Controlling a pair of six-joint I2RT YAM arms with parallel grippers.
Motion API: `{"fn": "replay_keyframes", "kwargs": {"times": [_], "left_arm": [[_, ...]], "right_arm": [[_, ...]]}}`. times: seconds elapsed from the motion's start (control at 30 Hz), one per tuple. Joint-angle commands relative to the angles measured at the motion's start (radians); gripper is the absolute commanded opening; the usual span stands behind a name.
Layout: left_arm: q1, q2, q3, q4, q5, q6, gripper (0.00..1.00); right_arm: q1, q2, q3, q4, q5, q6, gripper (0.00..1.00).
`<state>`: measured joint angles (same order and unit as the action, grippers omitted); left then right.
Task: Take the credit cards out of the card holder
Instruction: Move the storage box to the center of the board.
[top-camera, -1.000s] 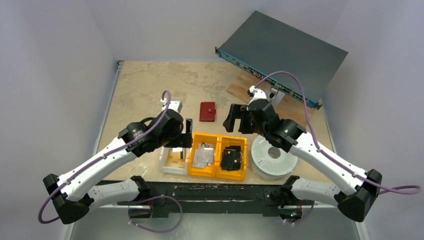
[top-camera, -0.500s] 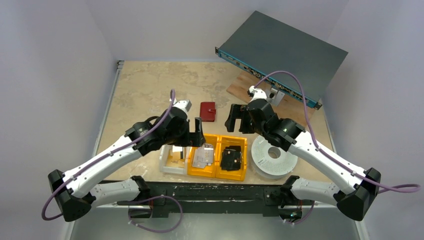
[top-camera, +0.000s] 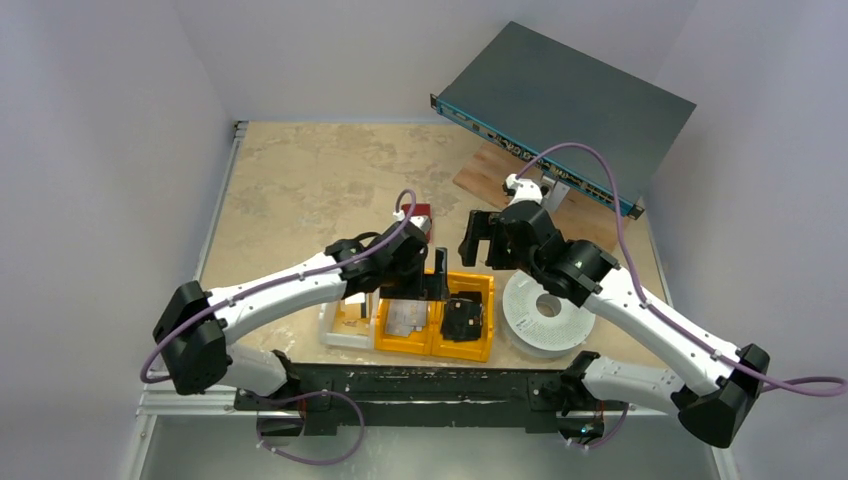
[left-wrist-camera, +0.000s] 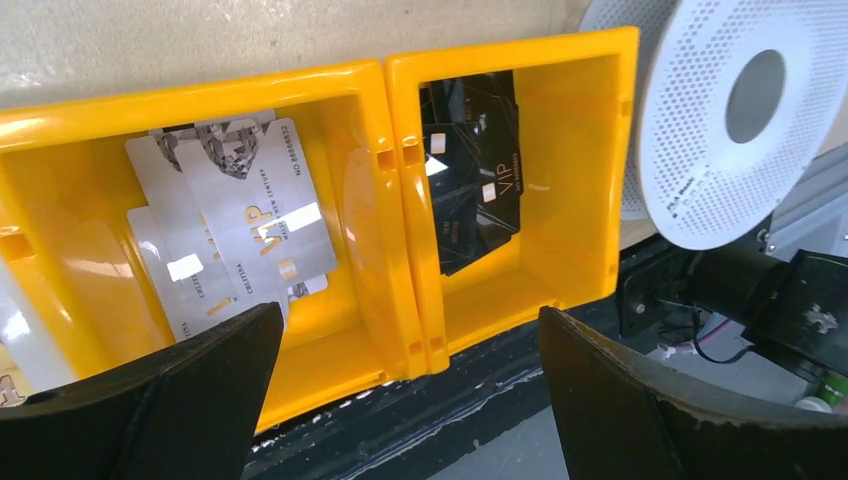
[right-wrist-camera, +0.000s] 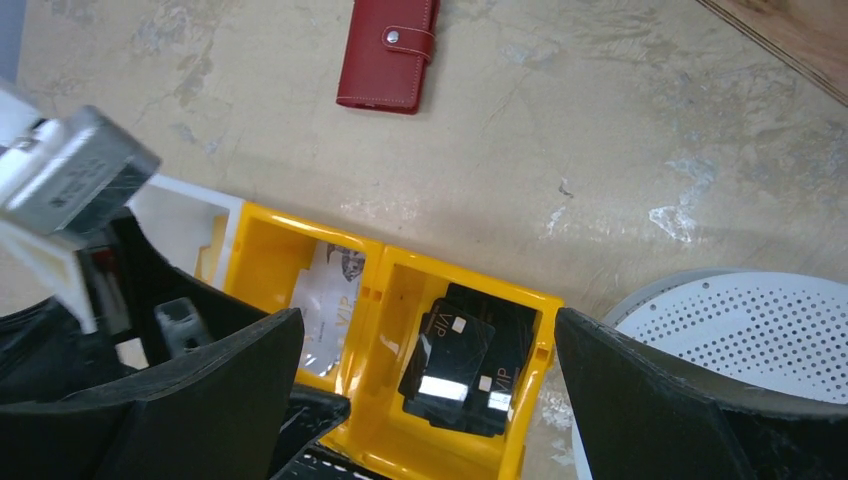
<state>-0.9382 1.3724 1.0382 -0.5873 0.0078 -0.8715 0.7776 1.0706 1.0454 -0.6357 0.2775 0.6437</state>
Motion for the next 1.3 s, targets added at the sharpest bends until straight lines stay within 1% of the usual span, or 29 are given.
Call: {"fn": "replay_keyframes", "kwargs": {"times": [0.0, 0.27, 0.3, 0.47, 0.63, 0.8, 0.93, 1.03, 1.13, 1.27], "left_arm": [[0.005, 0.046, -0.009, 0.078, 0.016, -0.018, 1.0], [0.08, 0.107, -0.076, 0.093, -0.005, -0.023, 1.0], [0.091, 0.113, -0.083, 0.093, -0.024, -0.02, 1.0], [0.174, 0.11, -0.098, 0.039, -0.05, -0.003, 1.0], [0.309, 0.067, -0.107, -0.065, -0.094, 0.015, 1.0], [0.479, 0.003, -0.127, -0.138, -0.114, 0.045, 1.0], [0.571, -0.047, -0.136, -0.188, -0.138, 0.058, 1.0], [0.647, -0.086, -0.152, -0.214, -0.142, 0.047, 1.0], [0.735, -0.108, -0.167, -0.206, -0.121, 0.027, 1.0], [0.844, -0.056, -0.122, -0.202, -0.102, 0.016, 1.0]], "right_arm": [[-0.007, -0.046, 0.043, -0.02, 0.046, 0.003, 0.99], [-0.006, -0.056, 0.036, -0.026, 0.038, 0.008, 0.99], [-0.006, -0.056, 0.033, -0.023, 0.036, 0.008, 0.99], [-0.007, -0.061, 0.023, -0.021, 0.029, 0.009, 0.99], [-0.006, -0.07, 0.01, -0.014, 0.022, 0.014, 0.99], [-0.006, -0.072, 0.003, -0.007, 0.01, 0.015, 0.99], [-0.008, -0.065, -0.002, 0.006, -0.007, 0.014, 0.99], [-0.007, -0.055, -0.004, 0.016, -0.026, 0.011, 0.99], [-0.006, -0.043, -0.007, 0.031, -0.048, 0.007, 0.99], [-0.006, -0.024, -0.007, 0.05, -0.086, 0.003, 0.99]]}}
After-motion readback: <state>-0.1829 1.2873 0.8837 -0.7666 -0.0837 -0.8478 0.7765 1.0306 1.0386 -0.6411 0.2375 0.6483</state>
